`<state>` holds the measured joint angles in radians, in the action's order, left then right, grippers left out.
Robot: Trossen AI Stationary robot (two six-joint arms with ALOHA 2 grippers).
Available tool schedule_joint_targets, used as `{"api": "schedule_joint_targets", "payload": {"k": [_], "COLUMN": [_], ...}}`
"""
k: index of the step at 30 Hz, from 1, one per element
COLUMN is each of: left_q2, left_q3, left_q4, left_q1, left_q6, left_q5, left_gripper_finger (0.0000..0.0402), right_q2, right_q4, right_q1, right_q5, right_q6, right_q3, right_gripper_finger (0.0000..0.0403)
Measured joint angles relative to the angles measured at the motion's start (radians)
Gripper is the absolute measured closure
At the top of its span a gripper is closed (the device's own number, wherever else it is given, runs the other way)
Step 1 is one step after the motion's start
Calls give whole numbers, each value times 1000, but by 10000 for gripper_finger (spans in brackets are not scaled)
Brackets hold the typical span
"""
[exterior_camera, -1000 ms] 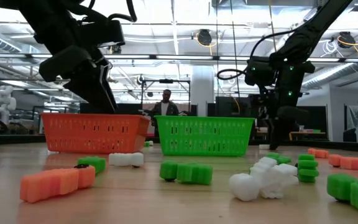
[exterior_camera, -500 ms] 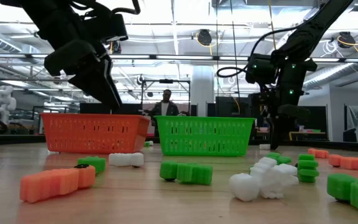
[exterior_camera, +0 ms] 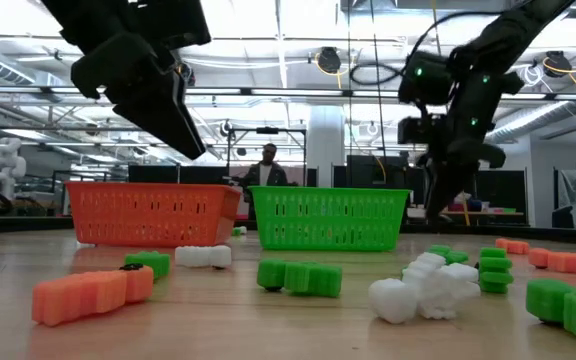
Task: Sort Halloween decoration
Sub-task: Put the white skeleton toy into the black bin
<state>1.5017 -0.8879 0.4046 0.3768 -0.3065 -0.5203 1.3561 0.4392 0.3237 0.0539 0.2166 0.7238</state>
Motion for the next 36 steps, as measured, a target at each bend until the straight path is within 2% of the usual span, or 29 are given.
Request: {"api": "schedule_joint_targets", "payload": {"k": [8, 13, 20, 27, 31, 36], "left_q2": [0, 0, 0, 0, 0, 0], "left_q3": [0, 0, 0, 0, 0, 0], "left_q4": [-18, -86, -210, -267, -302, -346], "left_q1": [21, 24, 23, 23, 23, 26], "left_q6": [-1, 24, 93, 115, 132, 155], "left_q5": [-41, -67, -73, -88, -92, -94], "left_gripper_finger": [256, 256, 256, 256, 256, 256], "right_q2": [-116, -139, -129, -108, -68, 43], "right_q4": [-13, -84, -279, -511, -638, -831], "right_q1": [-135, -238, -396, -519, -560, -596], "right_q5": [0, -15, -133, -262, -267, -267], "right_q6": [-130, -218, -266, -252, -234, -193], "right_q3": [0, 1, 2, 3, 2, 2], "right_gripper_finger": [398, 399, 399, 399, 399, 399]}}
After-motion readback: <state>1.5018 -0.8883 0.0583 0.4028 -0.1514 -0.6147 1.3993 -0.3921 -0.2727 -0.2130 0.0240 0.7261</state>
